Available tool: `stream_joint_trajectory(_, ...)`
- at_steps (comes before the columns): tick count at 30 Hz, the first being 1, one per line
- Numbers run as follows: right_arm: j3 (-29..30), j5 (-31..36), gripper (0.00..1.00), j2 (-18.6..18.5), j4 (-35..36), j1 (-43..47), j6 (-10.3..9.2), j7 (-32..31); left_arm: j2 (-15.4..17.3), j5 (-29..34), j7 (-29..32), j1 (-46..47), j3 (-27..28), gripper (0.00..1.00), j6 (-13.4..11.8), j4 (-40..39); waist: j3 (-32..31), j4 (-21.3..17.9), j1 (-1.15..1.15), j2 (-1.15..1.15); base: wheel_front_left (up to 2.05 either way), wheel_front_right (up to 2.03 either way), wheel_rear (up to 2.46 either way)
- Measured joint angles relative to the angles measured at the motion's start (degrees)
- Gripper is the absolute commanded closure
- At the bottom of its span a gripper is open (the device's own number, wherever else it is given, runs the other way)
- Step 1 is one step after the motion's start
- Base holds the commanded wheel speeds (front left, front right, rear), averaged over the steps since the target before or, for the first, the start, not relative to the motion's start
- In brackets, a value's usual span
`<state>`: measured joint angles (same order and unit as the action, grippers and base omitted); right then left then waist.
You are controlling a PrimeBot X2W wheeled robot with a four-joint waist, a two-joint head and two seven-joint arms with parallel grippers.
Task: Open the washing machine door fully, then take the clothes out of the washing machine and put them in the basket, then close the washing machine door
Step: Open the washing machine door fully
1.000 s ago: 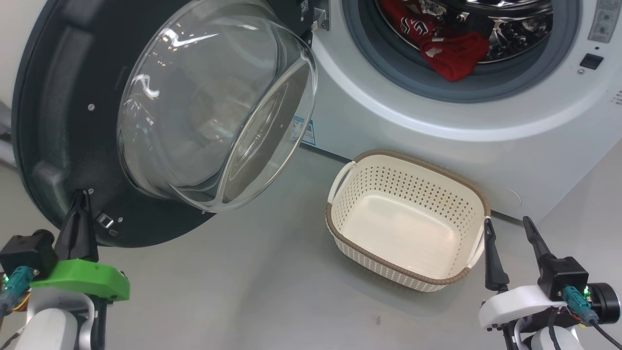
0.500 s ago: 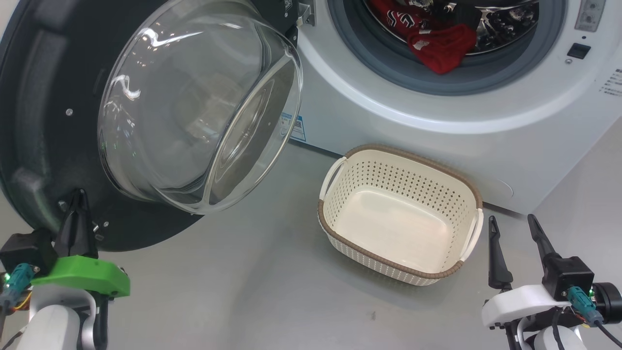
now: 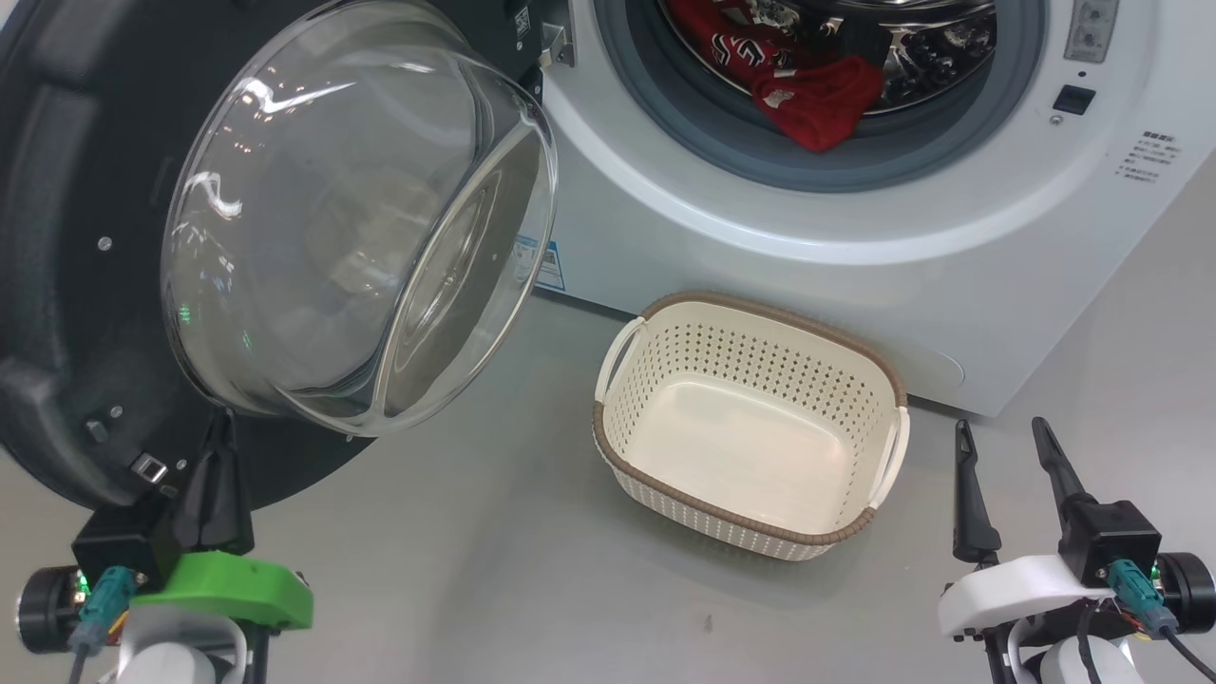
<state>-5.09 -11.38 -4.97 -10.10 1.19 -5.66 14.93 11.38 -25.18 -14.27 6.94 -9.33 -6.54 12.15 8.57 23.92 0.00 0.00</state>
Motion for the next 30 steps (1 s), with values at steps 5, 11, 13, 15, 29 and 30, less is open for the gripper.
stream_joint_trajectory(5, -0.9, 0.1, 0.00, 0.5, 0.0, 0.0, -0.02, 0.0, -1.5, 0.0, 0.0, -2.6, -2.0, 1.00, 0.1, -2.0, -0.5, -1.5, 0.00, 0.00, 0.00, 0.00, 0.00)
stream_joint_trajectory(11, -1.9, 0.4, 0.00, 0.9, 0.1, 0.0, 0.08, 0.0, -2.8, 0.0, 0.0, -4.5, -4.4, 1.00, 1.3, -3.7, -1.2, -4.2, 0.00, 0.00, 0.00, 0.00, 0.00)
stream_joint_trajectory(13, -2.3, 0.4, 0.00, 1.0, 0.1, 0.0, 0.32, 0.0, -2.8, 0.0, 0.0, -5.0, -5.3, 1.00, 1.8, -4.0, -1.4, -5.3, 0.00, 0.00, 0.00, 0.00, 0.00)
stream_joint_trajectory(15, -2.5, 0.4, 0.00, 1.2, 0.1, 0.0, 0.53, 0.0, -2.8, 0.1, 0.0, -5.4, -6.0, 1.00, 1.9, -4.3, -1.7, -6.4, 0.00, 0.00, 0.00, 0.00, 0.00)
stream_joint_trajectory(29, -3.2, 0.4, 0.00, 1.5, 0.8, 0.3, 0.53, 0.0, -3.4, 0.1, 1.2, -7.5, -7.6, 0.00, 2.3, -4.8, -4.0, -14.2, 0.00, 0.00, 0.00, 0.00, 0.00)
stream_joint_trajectory(30, -3.2, 0.4, 0.00, 1.5, 0.8, 0.6, 0.53, 0.0, -3.5, 0.1, 1.2, -7.7, -7.6, 0.00, 2.3, -4.9, -4.2, -14.7, 0.00, 0.00, 0.00, 0.00, 0.00)
